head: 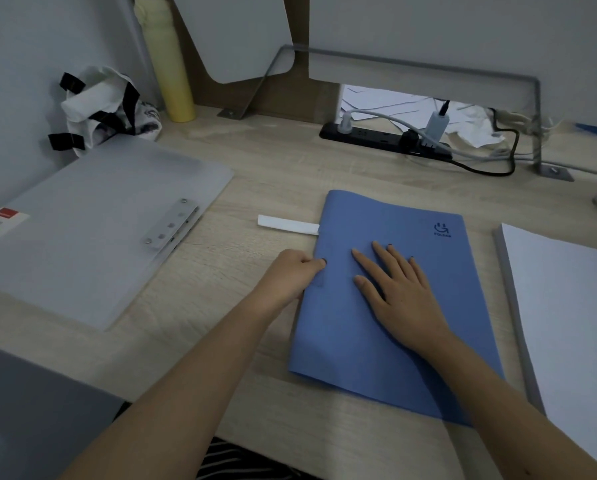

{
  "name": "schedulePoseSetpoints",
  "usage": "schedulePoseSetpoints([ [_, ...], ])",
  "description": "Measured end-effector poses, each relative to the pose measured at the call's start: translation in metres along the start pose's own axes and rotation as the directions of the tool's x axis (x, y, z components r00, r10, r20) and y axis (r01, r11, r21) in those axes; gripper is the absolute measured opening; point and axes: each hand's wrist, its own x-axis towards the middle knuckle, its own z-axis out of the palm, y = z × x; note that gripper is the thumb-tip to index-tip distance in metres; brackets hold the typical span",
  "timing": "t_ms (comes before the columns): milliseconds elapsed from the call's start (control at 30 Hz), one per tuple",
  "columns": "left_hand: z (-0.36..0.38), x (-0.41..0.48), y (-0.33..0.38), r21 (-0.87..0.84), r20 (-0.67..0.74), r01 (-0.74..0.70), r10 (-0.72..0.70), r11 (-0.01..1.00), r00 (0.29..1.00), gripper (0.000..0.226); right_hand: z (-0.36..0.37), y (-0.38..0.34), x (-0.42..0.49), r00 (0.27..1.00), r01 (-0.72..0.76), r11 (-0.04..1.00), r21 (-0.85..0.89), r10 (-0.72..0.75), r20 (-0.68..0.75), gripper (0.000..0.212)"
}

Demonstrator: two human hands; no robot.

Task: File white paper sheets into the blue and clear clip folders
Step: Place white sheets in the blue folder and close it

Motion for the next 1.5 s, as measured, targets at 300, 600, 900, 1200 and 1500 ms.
schedulePoseSetpoints([
  [300, 0.011, 0.006, -0.001, 0.250, -0.083, -0.028, 0.050, 0.968, 0.995, 0.041, -0.006, -0.008, 0.007, 0.995, 0.096, 0.990, 0.099, -0.094, -0.021, 0.055],
  [600, 0.007, 0.006, 0.002, 0.720, -0.264, -0.046, 0.334, 0.692, 0.905, 0.032, 0.005, -0.011, 0.009, 0.993, 0.114, 0.993, 0.037, -0.113, -0.018, 0.066],
  [900, -0.024, 0.042, 0.008, 0.859, -0.050, -0.147, 0.365, 0.491, 0.930, 0.050, 0.004, -0.013, 0.008, 0.995, 0.102, 0.995, 0.021, -0.102, -0.001, 0.055],
  [1200, -0.034, 0.050, 0.030, 0.695, 0.116, -0.077, -0.005, 0.715, 0.993, 0.041, 0.003, -0.013, 0.007, 0.994, 0.113, 0.993, 0.029, -0.113, -0.007, 0.057],
  [1500, 0.000, 0.023, 0.017, 0.317, -0.093, -0.078, 0.113, 0.945, 0.989, 0.026, 0.005, -0.014, 0.007, 0.998, 0.061, 0.997, 0.046, -0.060, -0.027, 0.073],
])
